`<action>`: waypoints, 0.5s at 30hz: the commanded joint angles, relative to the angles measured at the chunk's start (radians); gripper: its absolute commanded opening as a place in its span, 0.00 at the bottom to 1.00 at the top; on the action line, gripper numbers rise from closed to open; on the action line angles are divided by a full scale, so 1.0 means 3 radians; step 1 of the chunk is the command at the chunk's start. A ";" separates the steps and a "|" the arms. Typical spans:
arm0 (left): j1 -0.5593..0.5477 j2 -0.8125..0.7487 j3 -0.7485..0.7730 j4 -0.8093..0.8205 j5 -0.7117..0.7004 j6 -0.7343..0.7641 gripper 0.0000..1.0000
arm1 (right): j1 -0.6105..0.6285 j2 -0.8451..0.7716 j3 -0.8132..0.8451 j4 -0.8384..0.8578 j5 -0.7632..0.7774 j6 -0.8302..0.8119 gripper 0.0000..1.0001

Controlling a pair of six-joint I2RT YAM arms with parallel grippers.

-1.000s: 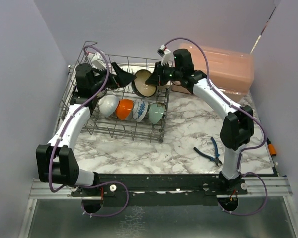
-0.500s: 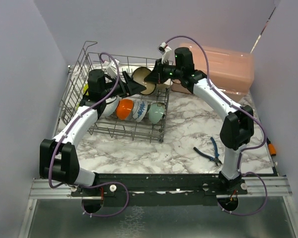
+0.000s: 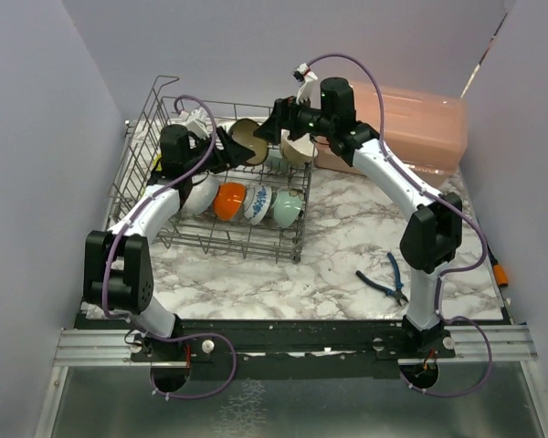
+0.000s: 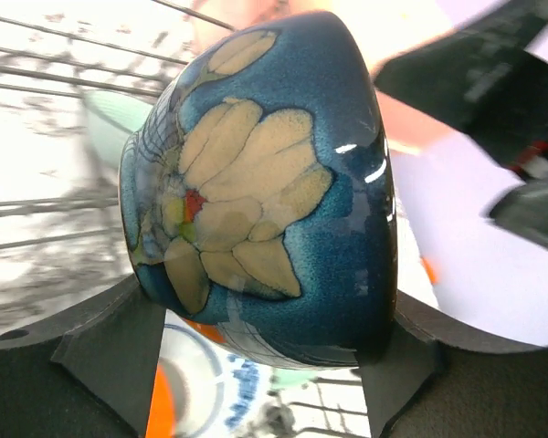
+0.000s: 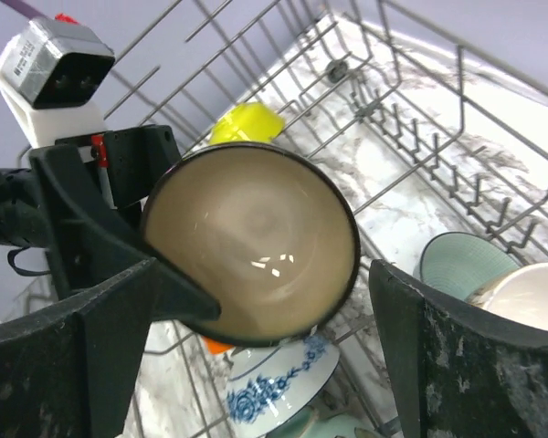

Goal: Load the bowls into the dish rack
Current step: Turn the bowl upside down on the dish rack.

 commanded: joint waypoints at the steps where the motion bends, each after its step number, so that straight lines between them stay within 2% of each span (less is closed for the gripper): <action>1: 0.0194 0.0174 0.0341 -0.0131 -0.0440 0.0467 0.00 | 0.0015 0.0139 0.0160 -0.0006 0.0526 -0.0039 1.00; 4: 0.0280 0.0305 0.0564 -0.0428 -0.0753 0.0768 0.00 | 0.0015 0.0090 0.0100 -0.0023 0.0650 -0.0097 1.00; 10: 0.0306 0.0641 0.1273 -0.1183 -0.1789 0.1664 0.00 | 0.0015 -0.0089 -0.0198 -0.0120 0.0719 -0.0195 1.00; 15: 0.0302 0.0992 0.1799 -0.1589 -0.2552 0.2155 0.00 | 0.0015 -0.0241 -0.0450 -0.0135 0.0724 -0.0223 1.00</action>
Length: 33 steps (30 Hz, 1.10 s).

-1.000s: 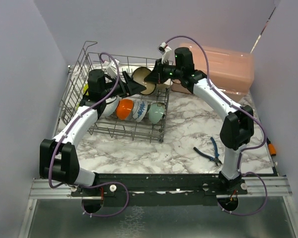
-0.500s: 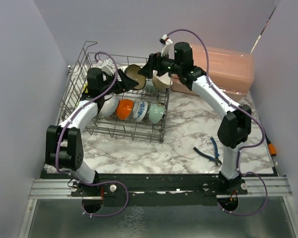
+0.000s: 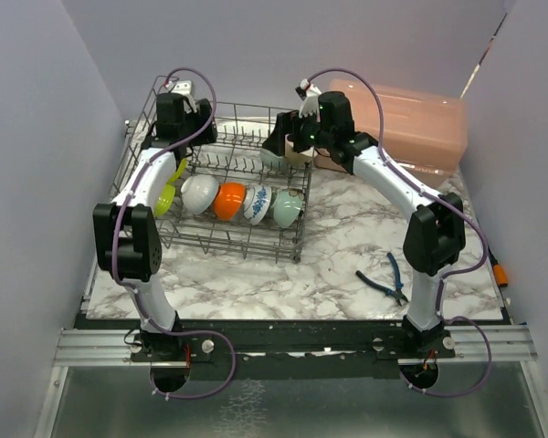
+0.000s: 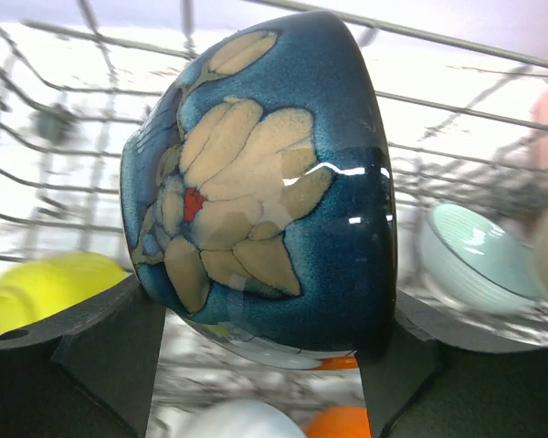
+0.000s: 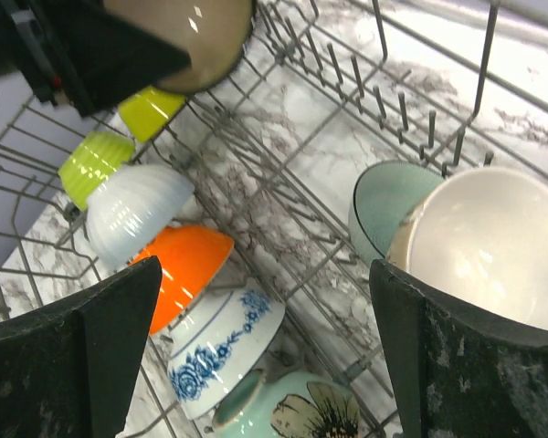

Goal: Load the bowls into the dish rack
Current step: Turn the bowl upside down on the dish rack.

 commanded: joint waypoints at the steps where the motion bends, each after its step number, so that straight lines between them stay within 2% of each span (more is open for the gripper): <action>1: -0.0001 0.0240 0.0525 -0.0290 -0.0993 0.0732 0.00 | 0.0015 -0.0203 -0.0150 -0.0098 0.0109 -0.0102 1.00; 12: 0.0004 0.0646 0.0871 -0.0519 -0.1882 0.1403 0.00 | 0.0015 -0.0302 -0.0299 -0.0230 0.0131 -0.0194 1.00; 25: -0.0037 0.1256 0.1370 -0.0555 -0.2345 0.1806 0.00 | 0.0015 -0.0287 -0.0279 -0.0364 0.0114 -0.0280 1.00; 26: -0.0052 0.1266 0.1382 -0.0556 -0.2352 0.1825 0.12 | 0.0015 -0.0284 -0.0275 -0.0373 0.0117 -0.0285 1.00; 27: -0.0063 0.1267 0.1391 -0.0559 -0.2331 0.1834 0.30 | 0.0015 -0.0282 -0.0270 -0.0379 0.0113 -0.0291 1.00; 30: -0.0081 0.1214 0.1407 -0.0589 -0.2222 0.1780 0.69 | 0.0015 -0.0272 -0.0242 -0.0433 0.0123 -0.0312 1.00; 33: -0.0102 0.1143 0.1415 -0.0590 -0.2170 0.1697 0.95 | 0.0016 -0.0285 -0.0211 -0.0486 0.0145 -0.0334 1.00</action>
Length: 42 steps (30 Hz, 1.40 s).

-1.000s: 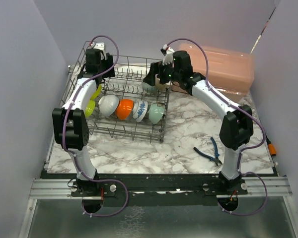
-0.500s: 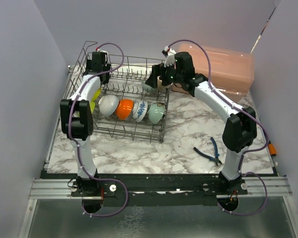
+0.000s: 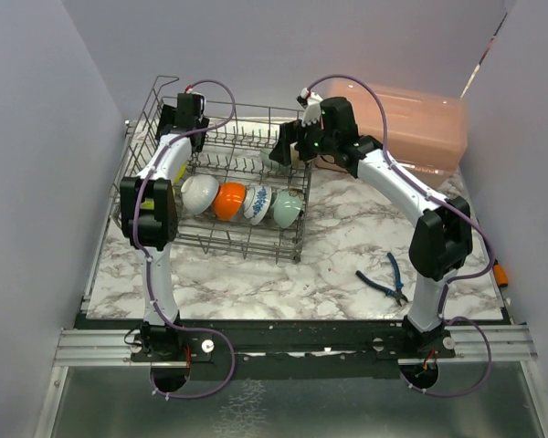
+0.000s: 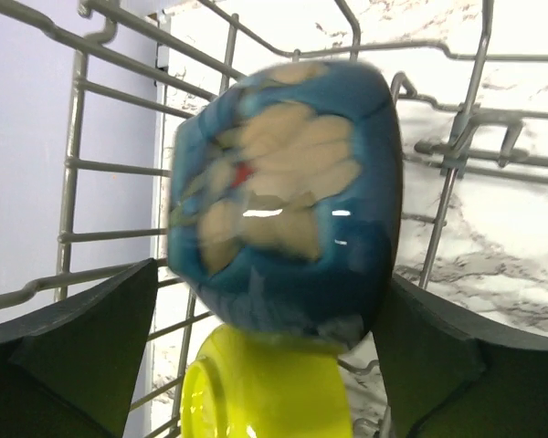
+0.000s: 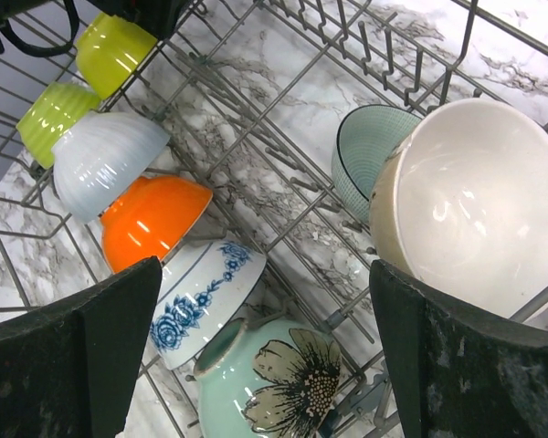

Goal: Load the bowls into the dish rack
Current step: Turn the bowl upside down on the dish rack, then pick up the bowl from the dish rack.

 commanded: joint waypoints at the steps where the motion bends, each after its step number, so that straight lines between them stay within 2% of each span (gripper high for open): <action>1: -0.0047 -0.0186 0.0167 0.0096 -0.0072 -0.0018 0.98 | 0.0015 -0.0084 0.0073 -0.0168 0.0087 -0.0081 1.00; 7: -0.0070 -0.0317 0.0244 0.0073 -0.0186 -0.0055 0.99 | 0.0015 -0.0152 0.0072 -0.0255 0.0175 -0.0097 1.00; 11: -0.0102 -0.0546 0.0182 0.0071 -0.0006 -0.0187 0.99 | 0.0015 -0.0200 0.0075 -0.0323 0.0298 -0.0127 1.00; 17: -0.0143 -0.0924 -0.0050 0.0073 0.0837 -0.0594 0.99 | 0.0014 -0.0090 0.0230 -0.0489 0.0493 -0.0369 0.99; 19: -0.0143 -0.1012 -0.0130 0.0075 0.0968 -0.0781 0.99 | 0.0015 0.0015 0.0325 -0.0526 0.0476 -0.0446 0.97; 23: -0.0136 -0.1219 -0.0335 0.0075 0.1394 -0.1110 0.99 | 0.0017 0.0374 0.0743 -0.0805 0.0366 -0.0546 0.89; 26: -0.0137 -0.1384 -0.0518 0.0076 0.1825 -0.1334 0.99 | 0.0016 0.0623 0.1008 -0.0959 0.0354 -0.0573 0.76; 31: -0.0137 -0.1596 -0.0773 0.0100 0.2462 -0.1727 0.99 | 0.0015 0.0868 0.1257 -0.1149 0.0459 -0.0603 0.75; 34: -0.0136 -0.1685 -0.0945 0.0159 0.2684 -0.2004 0.99 | 0.0017 0.0908 0.1258 -0.1179 0.0471 -0.0605 0.68; 36: -0.0134 -0.1713 -0.1021 0.0188 0.2757 -0.2172 0.99 | 0.0015 0.0919 0.1232 -0.1167 0.0430 -0.0602 0.60; 37: -0.0137 -0.1729 -0.1069 0.0223 0.2768 -0.2285 0.99 | 0.0015 0.0922 0.1217 -0.1159 0.0411 -0.0604 0.52; 42: -0.0137 -0.1752 -0.1362 0.0698 0.3102 -0.2888 0.99 | 0.0015 0.0859 0.1139 -0.1082 0.0362 -0.0603 0.02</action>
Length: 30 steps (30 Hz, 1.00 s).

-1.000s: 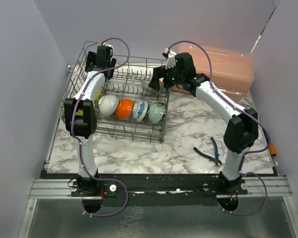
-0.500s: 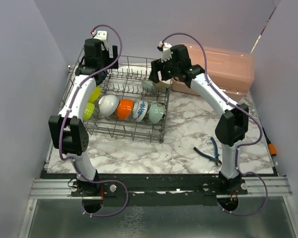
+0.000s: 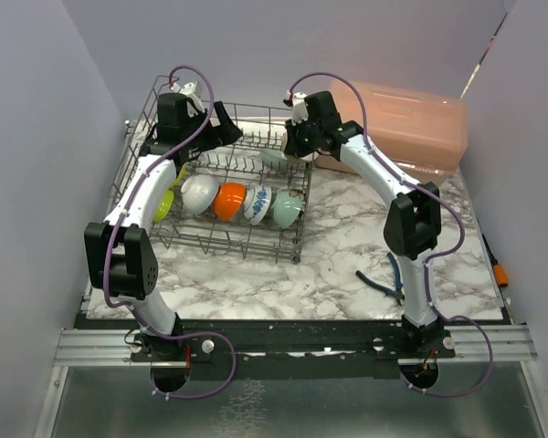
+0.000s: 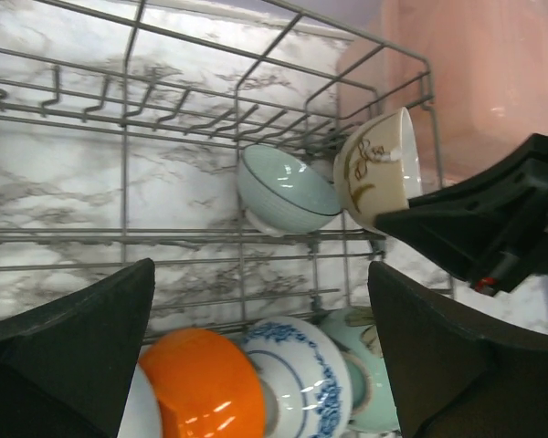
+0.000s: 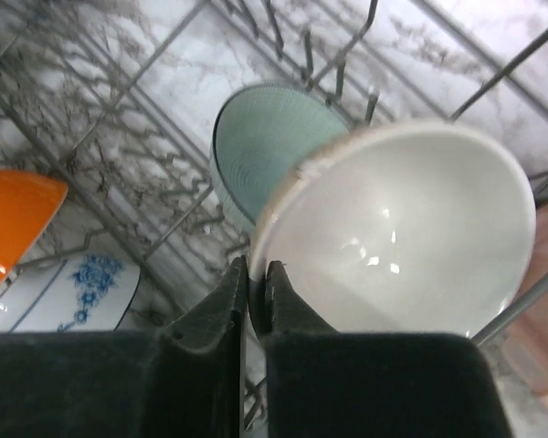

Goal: Load the bowls into the dish rack
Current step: Pick up the bowl from the dish rack.

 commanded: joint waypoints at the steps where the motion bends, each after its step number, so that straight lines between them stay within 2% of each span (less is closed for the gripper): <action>1: -0.0005 -0.0107 -0.0269 0.0576 0.0524 -0.0826 0.99 | 0.0039 -0.0093 -0.0060 -0.0024 -0.0076 0.0029 0.00; 6: -0.0088 -0.0063 -0.0721 0.1608 0.0903 -0.1680 0.99 | 0.0039 -0.0481 -0.0472 0.0335 -0.0286 0.0029 0.00; 9: -0.0227 -0.0040 -0.0772 0.1848 0.0910 -0.1774 0.99 | 0.0041 -0.0688 -0.0663 0.0481 -0.0517 0.0032 0.00; 18: -0.0575 0.0107 -0.0678 0.1795 0.0709 -0.1605 0.99 | 0.0044 -0.0988 -0.0949 0.0705 -0.1066 0.0026 0.00; 25: -0.0706 0.0310 -0.0485 0.1339 0.0418 -0.1468 0.99 | 0.0044 -0.1102 -0.0998 0.0800 -0.1190 0.0026 0.00; 30: -0.0704 0.0317 -0.0369 0.0801 0.0138 -0.1125 0.99 | 0.0044 -0.1175 -0.1012 0.0840 -0.1166 0.0028 0.00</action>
